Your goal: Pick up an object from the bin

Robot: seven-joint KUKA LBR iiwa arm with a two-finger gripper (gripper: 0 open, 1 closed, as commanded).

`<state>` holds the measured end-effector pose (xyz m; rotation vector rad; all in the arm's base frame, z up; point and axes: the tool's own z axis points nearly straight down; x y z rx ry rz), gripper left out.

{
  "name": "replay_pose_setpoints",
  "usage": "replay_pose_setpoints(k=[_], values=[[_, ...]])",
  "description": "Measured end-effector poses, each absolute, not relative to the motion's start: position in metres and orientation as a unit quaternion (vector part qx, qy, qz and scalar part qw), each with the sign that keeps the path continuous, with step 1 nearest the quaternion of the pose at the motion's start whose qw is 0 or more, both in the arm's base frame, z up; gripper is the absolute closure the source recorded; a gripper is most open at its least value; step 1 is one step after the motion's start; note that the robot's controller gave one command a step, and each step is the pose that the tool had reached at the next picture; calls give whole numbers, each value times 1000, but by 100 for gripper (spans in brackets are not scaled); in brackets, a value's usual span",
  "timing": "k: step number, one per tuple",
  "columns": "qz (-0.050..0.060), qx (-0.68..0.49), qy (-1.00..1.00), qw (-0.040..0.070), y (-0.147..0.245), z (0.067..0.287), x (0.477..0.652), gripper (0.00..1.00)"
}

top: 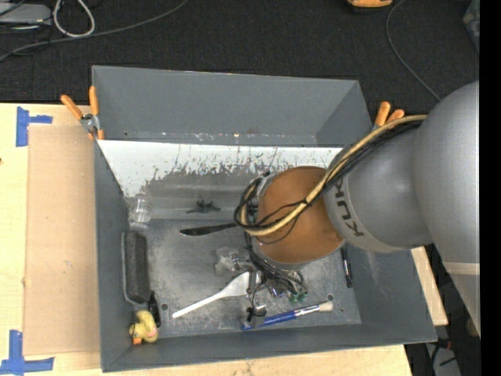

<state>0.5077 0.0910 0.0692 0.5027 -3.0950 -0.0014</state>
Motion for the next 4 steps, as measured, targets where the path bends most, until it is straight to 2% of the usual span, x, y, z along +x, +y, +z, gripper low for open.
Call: replay_pose_setpoints(k=[1,2,3,4], values=[[-1,175,-985,1,98,67,524,0],[-1,161,-987,3,92,68,510,100],[-1,161,-987,3,92,68,510,100],[-1,160,-987,9,92,91,507,100]])
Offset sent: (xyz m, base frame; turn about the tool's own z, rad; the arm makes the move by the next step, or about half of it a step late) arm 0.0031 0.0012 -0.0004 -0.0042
